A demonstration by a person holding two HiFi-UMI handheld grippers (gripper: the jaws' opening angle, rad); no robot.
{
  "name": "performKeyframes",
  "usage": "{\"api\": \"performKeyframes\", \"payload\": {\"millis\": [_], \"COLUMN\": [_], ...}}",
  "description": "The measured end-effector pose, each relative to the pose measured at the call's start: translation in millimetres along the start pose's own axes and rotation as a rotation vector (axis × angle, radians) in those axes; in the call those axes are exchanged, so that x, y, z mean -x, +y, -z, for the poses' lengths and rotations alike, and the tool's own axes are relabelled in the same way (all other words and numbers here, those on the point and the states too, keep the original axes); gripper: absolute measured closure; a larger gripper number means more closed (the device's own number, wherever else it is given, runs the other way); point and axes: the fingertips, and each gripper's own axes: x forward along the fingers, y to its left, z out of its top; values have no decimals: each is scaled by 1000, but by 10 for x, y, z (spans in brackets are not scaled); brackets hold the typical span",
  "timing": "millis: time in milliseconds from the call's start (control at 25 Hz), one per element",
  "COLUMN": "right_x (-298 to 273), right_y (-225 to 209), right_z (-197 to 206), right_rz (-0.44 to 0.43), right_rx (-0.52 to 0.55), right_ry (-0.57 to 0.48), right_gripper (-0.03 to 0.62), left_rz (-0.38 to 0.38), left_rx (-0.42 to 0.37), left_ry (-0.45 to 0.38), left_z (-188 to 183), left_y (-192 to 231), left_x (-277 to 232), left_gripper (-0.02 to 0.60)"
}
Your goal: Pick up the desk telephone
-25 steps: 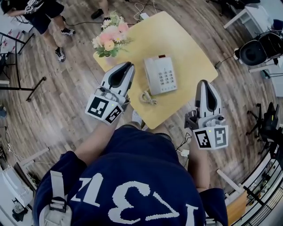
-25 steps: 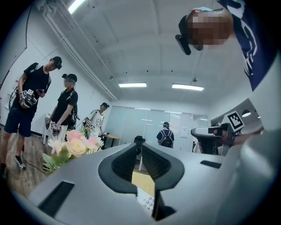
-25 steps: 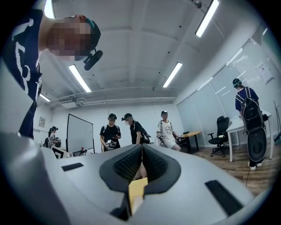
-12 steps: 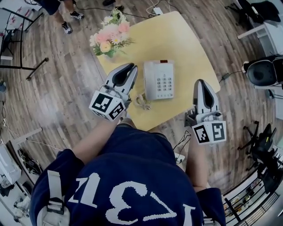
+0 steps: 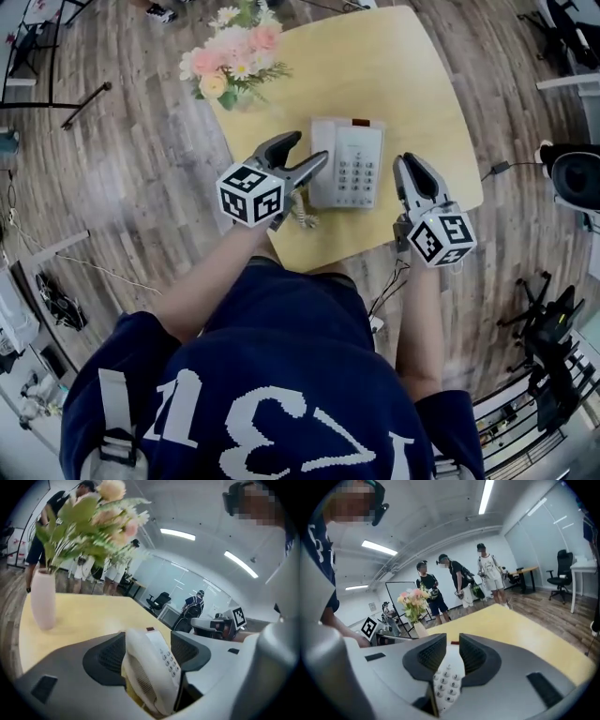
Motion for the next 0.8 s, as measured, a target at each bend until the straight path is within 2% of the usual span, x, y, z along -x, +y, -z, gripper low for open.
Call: {"api": "performKeyframes", "payload": {"millis": [160,280,480,640,800], "right_x": [-310,-450,-590,-647,-670], "right_y": [-99,-164,-164,-161,-180], "right_z": [626,903,1129,1258,1254], "right_rz": [-123,-174,-247,-258,-211], "right_rx": [-152,-172,-255,-322,-383], "right_ry": [186,278,360,390,364], "right_gripper": [392,372,345,345,345], "left_rz": [-1,14,50,96,108], "left_rx": [151,229,321,362,369], "left_ry": [80,100,136,181,159], "left_z": [372,512,657,719,719], "left_y": [129,149,198,136,153], "left_x": [-100,-135,-186,-274,-289], "left_gripper": [281,272,264,262,259]}}
